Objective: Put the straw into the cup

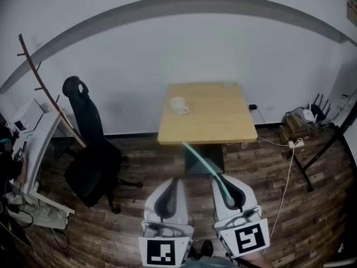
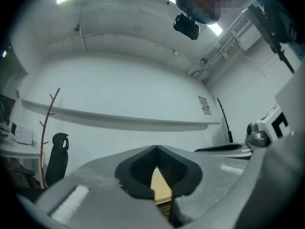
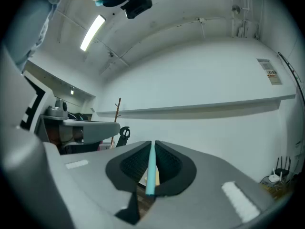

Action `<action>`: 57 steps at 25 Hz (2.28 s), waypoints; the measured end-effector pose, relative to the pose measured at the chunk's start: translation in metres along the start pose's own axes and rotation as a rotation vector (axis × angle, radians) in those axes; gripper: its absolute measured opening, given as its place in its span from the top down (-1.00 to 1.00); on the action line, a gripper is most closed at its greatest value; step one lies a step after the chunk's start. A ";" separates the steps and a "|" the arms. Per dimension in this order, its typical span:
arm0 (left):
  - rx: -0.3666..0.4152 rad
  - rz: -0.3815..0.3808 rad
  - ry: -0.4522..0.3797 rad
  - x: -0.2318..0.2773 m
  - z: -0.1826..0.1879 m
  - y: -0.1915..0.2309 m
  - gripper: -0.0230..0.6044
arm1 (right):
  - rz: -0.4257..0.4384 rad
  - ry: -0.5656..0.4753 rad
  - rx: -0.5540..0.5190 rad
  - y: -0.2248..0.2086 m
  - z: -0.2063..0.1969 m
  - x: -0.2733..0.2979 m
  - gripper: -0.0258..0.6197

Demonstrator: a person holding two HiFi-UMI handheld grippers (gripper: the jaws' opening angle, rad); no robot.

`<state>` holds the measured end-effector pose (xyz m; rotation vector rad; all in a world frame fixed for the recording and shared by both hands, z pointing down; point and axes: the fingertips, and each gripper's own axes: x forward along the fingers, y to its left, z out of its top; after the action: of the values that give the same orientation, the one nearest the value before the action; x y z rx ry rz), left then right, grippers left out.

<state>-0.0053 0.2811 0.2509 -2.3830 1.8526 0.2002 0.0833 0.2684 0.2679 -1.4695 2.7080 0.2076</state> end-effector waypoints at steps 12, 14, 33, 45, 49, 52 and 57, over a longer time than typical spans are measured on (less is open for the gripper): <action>0.014 0.037 -0.003 0.016 -0.006 -0.020 0.87 | 0.044 0.009 0.008 -0.025 -0.009 -0.003 0.83; 0.020 0.048 -0.008 0.019 -0.005 -0.022 0.87 | 0.045 -0.009 -0.001 -0.032 -0.008 -0.003 0.83; 0.020 0.091 0.032 0.092 -0.041 0.045 0.87 | 0.069 0.013 0.042 -0.049 -0.037 0.091 0.82; 0.007 0.054 -0.022 0.187 -0.035 0.126 0.87 | 0.029 -0.018 0.005 -0.064 -0.027 0.209 0.82; 0.006 0.029 -0.053 0.213 -0.030 0.145 0.87 | 0.012 -0.038 -0.016 -0.068 -0.020 0.240 0.82; 0.008 0.010 -0.061 0.229 -0.031 0.157 0.87 | -0.003 -0.046 -0.028 -0.071 -0.019 0.259 0.82; -0.015 -0.002 -0.054 0.253 -0.040 0.173 0.87 | -0.030 -0.035 -0.036 -0.081 -0.025 0.283 0.82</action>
<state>-0.1103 -0.0092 0.2440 -2.3652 1.8310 0.2768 -0.0033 -0.0137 0.2537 -1.5003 2.6663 0.2788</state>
